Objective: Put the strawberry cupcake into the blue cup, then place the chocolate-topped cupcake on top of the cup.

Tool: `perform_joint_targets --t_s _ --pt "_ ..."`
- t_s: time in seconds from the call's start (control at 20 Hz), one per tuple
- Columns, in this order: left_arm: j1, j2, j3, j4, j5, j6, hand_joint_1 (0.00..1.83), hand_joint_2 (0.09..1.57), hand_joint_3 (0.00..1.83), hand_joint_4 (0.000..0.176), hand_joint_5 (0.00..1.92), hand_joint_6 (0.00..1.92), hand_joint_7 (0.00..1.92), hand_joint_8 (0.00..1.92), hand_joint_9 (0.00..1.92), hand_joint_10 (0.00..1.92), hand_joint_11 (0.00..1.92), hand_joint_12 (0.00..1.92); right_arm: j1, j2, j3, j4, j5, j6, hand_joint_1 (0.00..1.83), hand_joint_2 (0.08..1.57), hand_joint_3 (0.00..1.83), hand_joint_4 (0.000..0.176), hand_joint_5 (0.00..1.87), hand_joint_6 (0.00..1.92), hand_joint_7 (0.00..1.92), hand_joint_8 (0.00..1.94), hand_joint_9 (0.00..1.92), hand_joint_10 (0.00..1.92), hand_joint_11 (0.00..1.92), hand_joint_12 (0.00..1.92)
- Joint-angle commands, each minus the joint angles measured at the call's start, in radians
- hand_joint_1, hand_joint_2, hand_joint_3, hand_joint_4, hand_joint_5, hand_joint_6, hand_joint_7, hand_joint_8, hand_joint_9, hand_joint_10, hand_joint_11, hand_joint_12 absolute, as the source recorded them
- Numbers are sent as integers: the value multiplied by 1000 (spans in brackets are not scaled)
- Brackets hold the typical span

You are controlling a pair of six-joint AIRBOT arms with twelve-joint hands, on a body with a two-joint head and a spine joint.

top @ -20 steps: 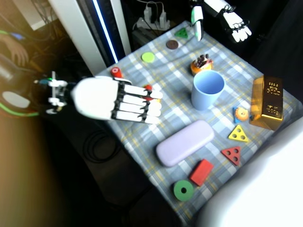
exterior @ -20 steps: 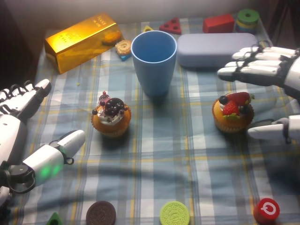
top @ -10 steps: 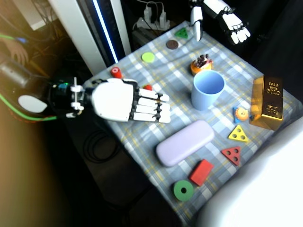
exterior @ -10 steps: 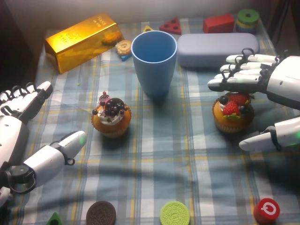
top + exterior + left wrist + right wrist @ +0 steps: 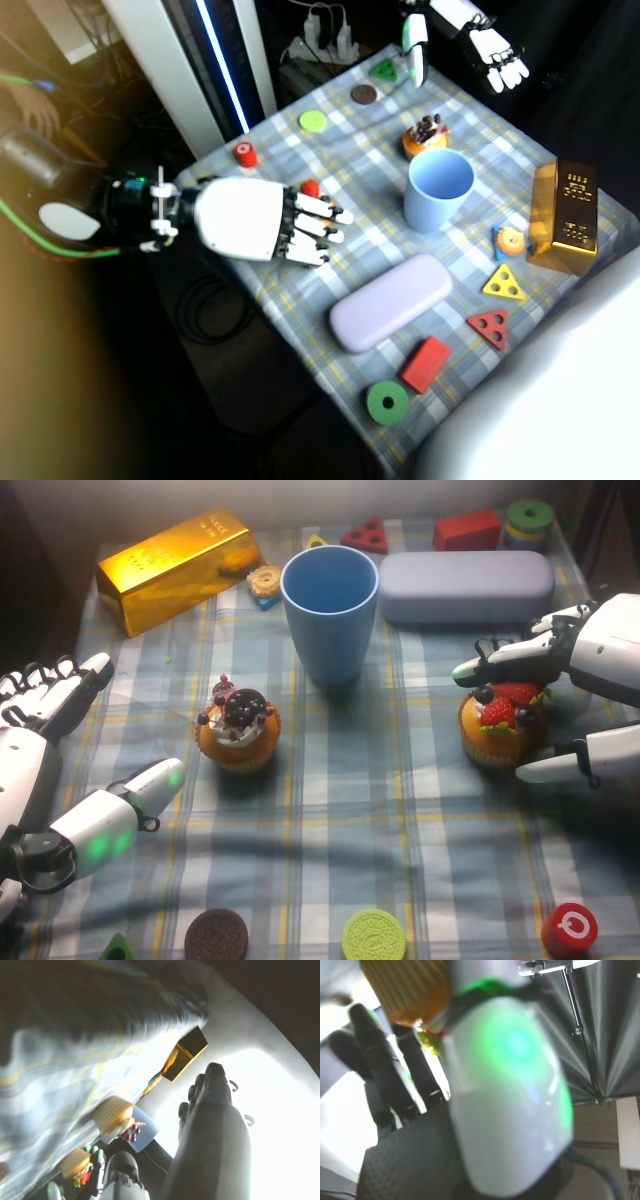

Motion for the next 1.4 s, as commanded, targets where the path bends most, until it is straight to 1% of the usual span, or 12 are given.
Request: perform_joint_targets --t_s 0.0,0.35,0.4,0.45,0.5,0.7,0.75,0.85,1.05,1.2,1.25,1.35 --pt "-5 -1 6 52 -106 -2 425 1045 0 81 235 5 169 7 100 8 15 6 9 -3 4 11 81 6 805 1002 0 0 738 17 964 11 974 110 530 1336" --pt "-5 -2 6 52 -103 -2 388 1042 0 72 250 3 187 6 117 5 18 9 16 -2 4 11 82 6 928 1055 0 0 970 2 1081 6 1005 341 576 1451" --pt "-5 -3 6 52 -103 -2 384 1042 1 72 246 1 180 2 109 1 17 9 21 -1 5 11 82 6 1056 1109 8 0 958 805 1109 7 952 575 610 1494" --pt "-5 -3 6 52 -103 -2 357 1038 0 94 230 0 165 0 104 0 3 1 22 -1 5 11 82 6 1045 1154 2 0 890 1076 1118 6 908 645 619 1469" --pt "-5 -3 6 51 -102 -2 364 1037 0 93 233 2 157 0 97 0 0 0 26 3 5 11 83 6 1004 1167 1 78 864 1151 1133 10 921 650 664 1416" --pt "-4 -3 6 51 -99 -2 326 1046 3 86 233 0 165 1 93 1 3 2 70 33 -3 -37 88 44 1020 1176 1 43 855 1173 1157 56 754 1093 575 1580" --pt "-4 -3 7 51 -99 -2 319 1045 2 89 251 6 179 5 113 7 20 9 89 38 2 -56 89 72 1171 1180 6 0 851 1024 922 1092 681 1024 474 1541" --pt "-5 -4 8 52 -99 -2 312 1051 4 93 248 3 172 1 104 3 12 6 100 39 13 -62 103 100 1188 1193 1 0 827 1054 863 1315 691 921 448 1466" --pt "-5 -4 8 51 -99 -2 318 1052 3 81 250 2 179 3 114 4 31 14 123 39 39 -75 119 160 1176 1183 1 21 872 1091 837 1275 772 622 500 1262" --pt "-5 -4 8 50 -97 -2 305 1055 3 67 271 5 191 3 135 6 37 18 141 45 39 -90 118 163 1173 1198 0 2 829 1124 829 1325 800 570 515 1224" --pt "-5 -4 8 49 -96 -2 296 1062 5 87 230 0 158 0 87 0 7 3 150 46 40 -93 118 163 1057 1188 0 11 841 1176 797 769 823 594 562 1230" --pt "-6 -4 7 49 -93 -2 347 1054 0 74 255 10 180 8 104 8 9 4 181 50 42 -111 112 168 1002 1181 0 70 847 1185 979 238 907 611 674 1256"
